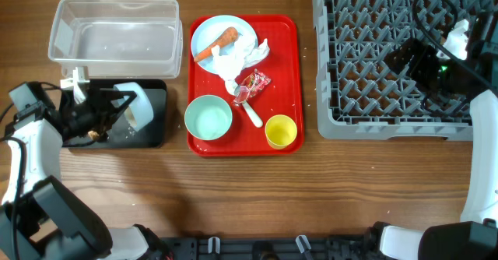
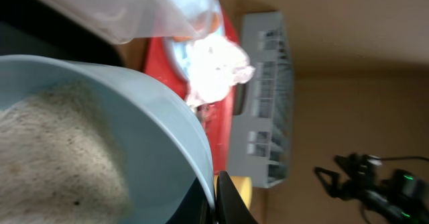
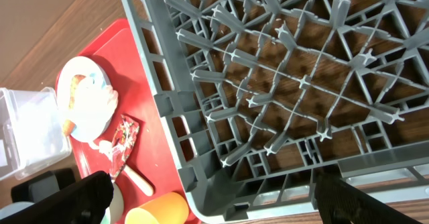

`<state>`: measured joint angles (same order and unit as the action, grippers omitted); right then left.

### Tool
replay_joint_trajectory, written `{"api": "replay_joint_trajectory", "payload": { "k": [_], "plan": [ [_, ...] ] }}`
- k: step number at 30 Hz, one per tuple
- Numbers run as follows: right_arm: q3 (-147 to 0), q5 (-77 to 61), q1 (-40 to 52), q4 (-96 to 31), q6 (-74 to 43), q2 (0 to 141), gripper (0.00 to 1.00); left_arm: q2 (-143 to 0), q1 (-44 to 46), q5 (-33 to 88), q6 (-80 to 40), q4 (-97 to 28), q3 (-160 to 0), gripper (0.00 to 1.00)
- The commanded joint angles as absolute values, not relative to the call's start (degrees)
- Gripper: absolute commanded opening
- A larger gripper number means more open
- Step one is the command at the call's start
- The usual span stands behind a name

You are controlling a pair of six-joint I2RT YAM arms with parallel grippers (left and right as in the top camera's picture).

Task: Sort waste into correct bins and load items into the dishwasher rack
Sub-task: 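Tip the blue bowl over the black tray to pour out rice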

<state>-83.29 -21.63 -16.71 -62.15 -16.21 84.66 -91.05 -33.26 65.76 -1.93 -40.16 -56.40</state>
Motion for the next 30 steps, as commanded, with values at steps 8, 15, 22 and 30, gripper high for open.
{"api": "replay_joint_trajectory", "payload": {
  "k": [8, 15, 22, 30],
  "plan": [
    [-84.3, -20.6, -16.7, -62.2, -15.0, 85.2, 1.0, -100.5, -34.6, 87.3, 1.3, -36.8, -56.1, 0.04],
    [-84.3, -20.4, -16.7, -62.2, -15.0, 85.2, 1.0, -100.6, -34.6, 90.3, 0.6, -37.6, -56.1, 0.04],
    [-84.3, -20.3, -16.7, -62.3, -15.0, 85.2, 1.0, -100.6, -34.6, 90.3, -3.0, -39.5, -56.1, 0.04],
    [-84.3, -20.4, -16.7, -62.3, -15.0, 85.2, 1.0, -100.6, -34.6, 90.3, -11.0, -39.4, -56.1, 0.04]
  ]
}}
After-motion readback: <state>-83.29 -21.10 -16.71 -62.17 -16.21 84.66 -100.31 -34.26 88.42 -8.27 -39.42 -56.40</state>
